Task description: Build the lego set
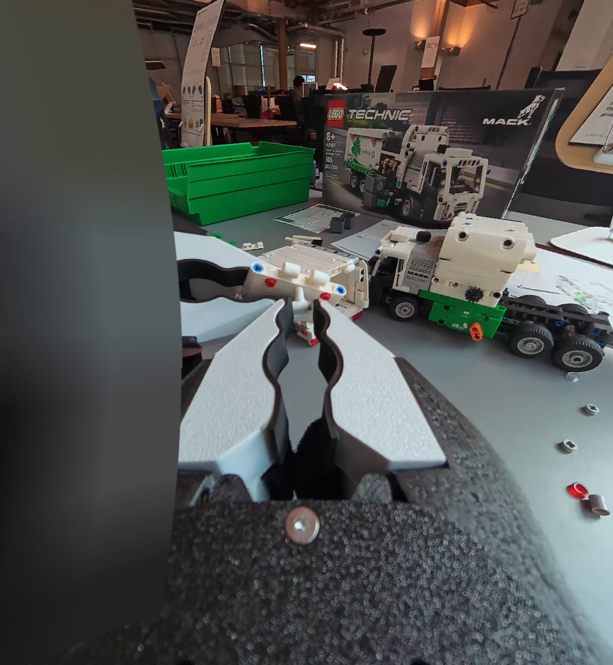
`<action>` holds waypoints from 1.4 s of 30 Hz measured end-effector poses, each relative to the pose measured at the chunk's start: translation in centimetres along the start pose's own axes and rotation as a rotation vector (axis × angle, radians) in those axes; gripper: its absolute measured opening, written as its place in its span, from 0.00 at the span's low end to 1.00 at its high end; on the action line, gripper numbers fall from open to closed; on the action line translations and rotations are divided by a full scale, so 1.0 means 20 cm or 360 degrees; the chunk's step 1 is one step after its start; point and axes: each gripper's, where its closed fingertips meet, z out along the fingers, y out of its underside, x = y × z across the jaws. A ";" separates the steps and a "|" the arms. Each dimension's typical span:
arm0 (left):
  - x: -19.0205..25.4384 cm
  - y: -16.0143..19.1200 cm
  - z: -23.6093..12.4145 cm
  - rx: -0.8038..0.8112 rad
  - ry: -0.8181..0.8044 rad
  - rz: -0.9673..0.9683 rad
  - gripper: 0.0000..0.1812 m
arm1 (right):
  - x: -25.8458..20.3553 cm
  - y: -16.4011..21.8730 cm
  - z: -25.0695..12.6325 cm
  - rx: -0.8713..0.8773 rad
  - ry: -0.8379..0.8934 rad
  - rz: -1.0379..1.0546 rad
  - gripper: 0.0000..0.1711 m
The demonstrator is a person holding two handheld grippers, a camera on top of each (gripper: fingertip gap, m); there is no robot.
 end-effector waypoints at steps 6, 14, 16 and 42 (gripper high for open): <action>-0.01 0.04 0.01 -0.0043 0.0014 0.0101 0.03 | 0.00 0.03 0.02 -0.0080 -0.0020 0.0038 0.06; -0.02 0.05 0.02 -0.0060 -0.0035 0.0250 0.03 | 0.01 0.04 0.03 -0.0108 -0.0062 0.0124 0.06; -0.02 0.05 0.02 -0.0063 -0.0030 0.0254 0.03 | 0.01 0.05 0.03 -0.0113 -0.0077 0.0158 0.06; -0.04 0.03 0.10 0.0066 0.0420 -0.0547 0.03 | 0.09 -0.01 0.09 0.0024 -0.0175 0.0457 0.06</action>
